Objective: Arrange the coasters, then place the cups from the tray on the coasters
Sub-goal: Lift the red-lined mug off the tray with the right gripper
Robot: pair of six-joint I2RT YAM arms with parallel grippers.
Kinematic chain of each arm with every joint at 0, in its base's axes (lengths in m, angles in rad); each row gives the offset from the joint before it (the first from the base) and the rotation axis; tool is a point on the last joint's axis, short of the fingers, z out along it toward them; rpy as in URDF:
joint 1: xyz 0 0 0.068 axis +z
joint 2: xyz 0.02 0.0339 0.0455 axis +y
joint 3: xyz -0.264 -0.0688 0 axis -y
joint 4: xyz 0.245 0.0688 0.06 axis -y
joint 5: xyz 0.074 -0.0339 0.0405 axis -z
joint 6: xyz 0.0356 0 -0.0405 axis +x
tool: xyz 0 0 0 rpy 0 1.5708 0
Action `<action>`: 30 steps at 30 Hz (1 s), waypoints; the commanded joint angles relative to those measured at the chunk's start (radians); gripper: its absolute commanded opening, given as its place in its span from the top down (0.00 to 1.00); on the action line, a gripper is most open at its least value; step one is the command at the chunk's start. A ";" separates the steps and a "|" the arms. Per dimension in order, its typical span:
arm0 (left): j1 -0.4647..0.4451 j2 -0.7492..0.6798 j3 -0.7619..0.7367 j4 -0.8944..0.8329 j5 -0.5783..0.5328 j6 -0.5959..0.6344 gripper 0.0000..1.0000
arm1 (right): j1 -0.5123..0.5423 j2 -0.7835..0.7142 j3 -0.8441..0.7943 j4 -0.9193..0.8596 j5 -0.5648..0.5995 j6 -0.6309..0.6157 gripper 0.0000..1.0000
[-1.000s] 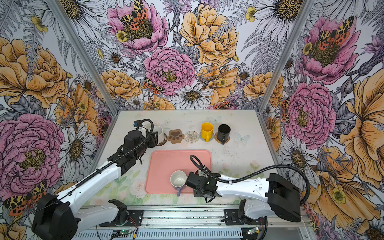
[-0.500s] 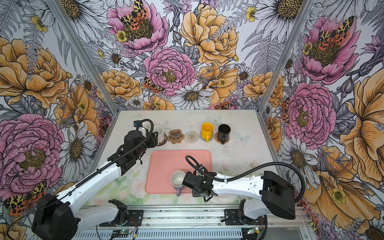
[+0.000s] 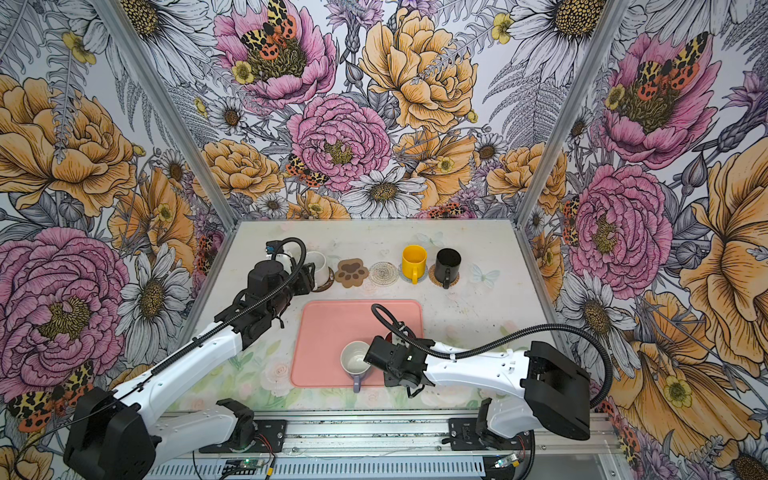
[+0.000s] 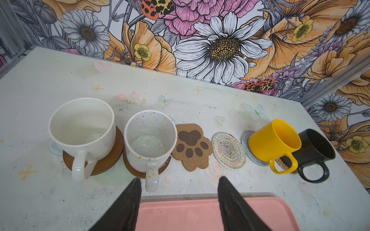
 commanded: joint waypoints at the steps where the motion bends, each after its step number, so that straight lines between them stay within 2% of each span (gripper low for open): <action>1: 0.010 0.003 -0.006 -0.002 0.013 0.011 0.38 | -0.024 -0.034 0.048 0.018 0.061 -0.034 1.00; 17: 0.024 0.009 -0.009 0.000 0.012 0.013 0.38 | -0.145 0.009 0.165 0.021 0.116 -0.185 1.00; 30: 0.041 0.016 -0.012 0.000 0.014 0.017 0.38 | -0.272 0.152 0.360 0.041 0.125 -0.374 1.00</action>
